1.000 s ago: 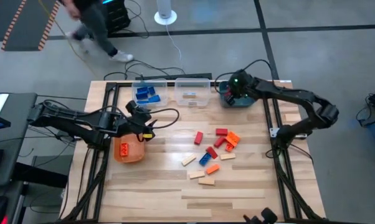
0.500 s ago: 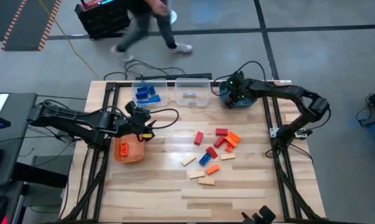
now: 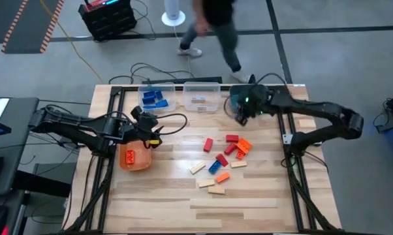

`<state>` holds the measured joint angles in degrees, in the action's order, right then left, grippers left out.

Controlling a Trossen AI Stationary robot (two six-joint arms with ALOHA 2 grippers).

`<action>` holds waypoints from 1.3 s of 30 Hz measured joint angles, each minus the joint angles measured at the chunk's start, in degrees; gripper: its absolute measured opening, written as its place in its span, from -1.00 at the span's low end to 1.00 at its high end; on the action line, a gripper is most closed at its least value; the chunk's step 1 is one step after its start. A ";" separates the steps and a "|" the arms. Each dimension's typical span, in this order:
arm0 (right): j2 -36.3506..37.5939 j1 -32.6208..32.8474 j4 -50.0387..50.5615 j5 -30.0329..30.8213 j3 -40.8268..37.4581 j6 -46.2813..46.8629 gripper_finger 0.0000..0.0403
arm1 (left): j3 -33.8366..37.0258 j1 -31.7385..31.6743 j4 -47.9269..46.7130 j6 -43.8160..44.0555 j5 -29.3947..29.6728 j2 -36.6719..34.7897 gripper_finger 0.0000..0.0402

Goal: Sort blocks
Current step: Put the red block into the blue bin

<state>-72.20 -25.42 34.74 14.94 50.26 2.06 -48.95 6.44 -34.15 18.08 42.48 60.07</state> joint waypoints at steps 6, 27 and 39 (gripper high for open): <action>-0.28 11.98 -0.84 -0.81 -4.90 2.89 -0.17 | 0.00 0.00 -0.01 0.28 -1.18 0.00 0.19; -13.48 18.27 -13.05 -9.02 -6.87 -1.35 0.21 | 0.52 0.00 1.32 0.02 -1.36 0.02 0.20; -15.31 16.33 -14.36 -9.25 -6.87 -4.06 0.24 | 0.55 0.00 0.15 0.61 -1.68 0.02 0.20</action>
<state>-87.52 -9.09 20.38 5.69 43.40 -2.00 -48.40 6.44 -34.00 18.69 40.80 60.10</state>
